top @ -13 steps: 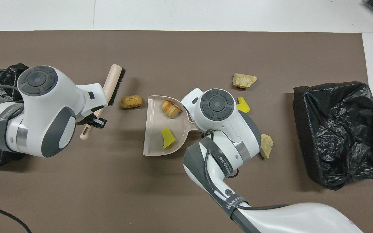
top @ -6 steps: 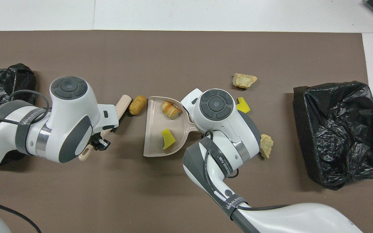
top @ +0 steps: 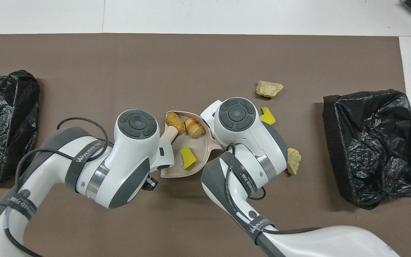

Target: Sweep and dump trash in bin

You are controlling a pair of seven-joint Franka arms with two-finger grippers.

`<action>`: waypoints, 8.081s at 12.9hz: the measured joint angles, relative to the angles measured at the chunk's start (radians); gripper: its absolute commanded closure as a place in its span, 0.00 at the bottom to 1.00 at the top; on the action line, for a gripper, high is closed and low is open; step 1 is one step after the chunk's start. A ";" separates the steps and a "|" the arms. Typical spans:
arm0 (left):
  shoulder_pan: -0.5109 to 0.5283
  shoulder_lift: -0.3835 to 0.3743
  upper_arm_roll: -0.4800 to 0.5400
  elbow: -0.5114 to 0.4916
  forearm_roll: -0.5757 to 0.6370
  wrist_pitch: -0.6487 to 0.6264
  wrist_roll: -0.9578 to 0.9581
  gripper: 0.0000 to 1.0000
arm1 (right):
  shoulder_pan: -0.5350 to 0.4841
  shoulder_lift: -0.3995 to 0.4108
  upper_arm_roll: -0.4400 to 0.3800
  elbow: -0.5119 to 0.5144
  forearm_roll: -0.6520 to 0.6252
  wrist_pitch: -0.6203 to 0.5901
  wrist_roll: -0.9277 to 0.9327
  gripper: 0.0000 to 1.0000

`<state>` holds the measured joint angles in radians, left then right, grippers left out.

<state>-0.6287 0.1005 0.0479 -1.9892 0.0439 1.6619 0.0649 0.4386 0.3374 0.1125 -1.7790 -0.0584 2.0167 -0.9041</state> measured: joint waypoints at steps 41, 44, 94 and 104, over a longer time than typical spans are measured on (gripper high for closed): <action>-0.307 -0.320 0.031 -0.439 -0.292 0.372 -0.769 0.00 | -0.804 -0.285 -0.009 -0.067 -0.585 -0.125 -0.809 1.00; -0.115 -0.321 0.040 -0.299 -0.205 0.299 -0.539 0.00 | -0.813 -0.291 -0.015 -0.019 -0.597 -0.143 -0.862 1.00; 0.505 -0.122 0.041 0.453 -0.063 -0.144 0.119 0.00 | -0.229 -0.209 0.065 0.044 -0.205 -0.374 0.586 1.00; 0.505 -0.122 0.041 0.453 -0.063 -0.144 0.119 0.00 | 0.055 0.200 0.063 0.398 -0.101 -0.206 1.392 1.00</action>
<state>-0.1239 -0.0215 0.0887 -1.5358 -0.0195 1.5179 0.1837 0.4937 0.5369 0.1758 -1.3809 -0.1592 1.8110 0.4879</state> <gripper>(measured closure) 0.000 0.674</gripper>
